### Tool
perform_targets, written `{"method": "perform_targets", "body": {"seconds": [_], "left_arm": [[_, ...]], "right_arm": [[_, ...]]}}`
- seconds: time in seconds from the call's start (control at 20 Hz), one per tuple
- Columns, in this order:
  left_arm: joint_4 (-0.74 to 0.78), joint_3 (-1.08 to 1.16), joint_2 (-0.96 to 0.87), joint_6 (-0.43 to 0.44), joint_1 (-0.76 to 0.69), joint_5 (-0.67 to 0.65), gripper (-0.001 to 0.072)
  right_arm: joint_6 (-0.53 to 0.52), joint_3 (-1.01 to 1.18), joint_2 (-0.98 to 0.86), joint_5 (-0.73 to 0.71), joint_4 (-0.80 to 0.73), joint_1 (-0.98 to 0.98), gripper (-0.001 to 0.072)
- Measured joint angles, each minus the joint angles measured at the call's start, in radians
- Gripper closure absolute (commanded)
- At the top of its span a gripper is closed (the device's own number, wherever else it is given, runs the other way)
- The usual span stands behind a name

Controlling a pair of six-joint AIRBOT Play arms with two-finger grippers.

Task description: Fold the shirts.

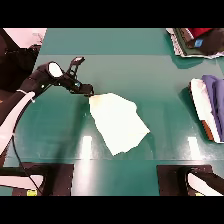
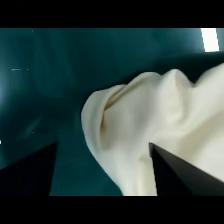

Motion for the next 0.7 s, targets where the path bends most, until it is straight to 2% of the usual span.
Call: {"method": "perform_targets", "body": {"seconds": [0.1, 0.15, 0.2, 0.3, 0.35, 0.45, 0.5, 0.55, 0.6, 0.7], "left_arm": [[-0.060, 0.000, -0.048, 0.051, 0.010, 0.005, 0.0037], [-0.093, 0.000, -0.068, 0.076, 0.011, 0.005, 0.0162], [-0.123, 0.000, -0.083, 0.095, 0.014, 0.007, 0.0343], [-0.156, 0.000, -0.103, 0.123, 0.018, 0.009, 0.0621], [-0.169, 0.000, -0.108, 0.137, 0.018, 0.011, 0.0676], [-0.180, 0.002, -0.114, 0.153, 0.022, 0.011, 0.0677], [-0.183, 0.009, -0.115, 0.159, 0.027, 0.001, 0.0677], [-0.183, 0.021, -0.115, 0.164, 0.035, -0.015, 0.0676], [-0.180, 0.037, -0.116, 0.167, 0.044, -0.039, 0.0677], [-0.175, 0.072, -0.116, 0.172, 0.061, -0.091, 0.0677]], "right_arm": [[0.013, -0.087, 0.002, 0.005, 0.000, 0.000, 0.0702], [0.015, -0.127, 0.003, 0.005, 0.000, 0.000, 0.0702], [0.018, -0.168, 0.004, 0.006, 0.000, 0.000, 0.0702], [0.022, -0.253, 0.005, 0.006, -0.007, 0.000, 0.0702], [0.024, -0.297, 0.005, 0.006, -0.015, 0.000, 0.0702], [0.034, -0.387, 0.005, 0.006, -0.041, -0.001, 0.0697], [0.041, -0.437, 0.005, 0.006, -0.053, -0.001, 0.0598], [0.045, -0.487, 0.005, 0.004, -0.058, -0.001, 0.0305], [0.045, -0.543, 0.005, -0.002, -0.066, -0.002, 0.0136], [0.047, -0.654, 0.002, -0.027, -0.066, -0.002, 0.0122]]}}
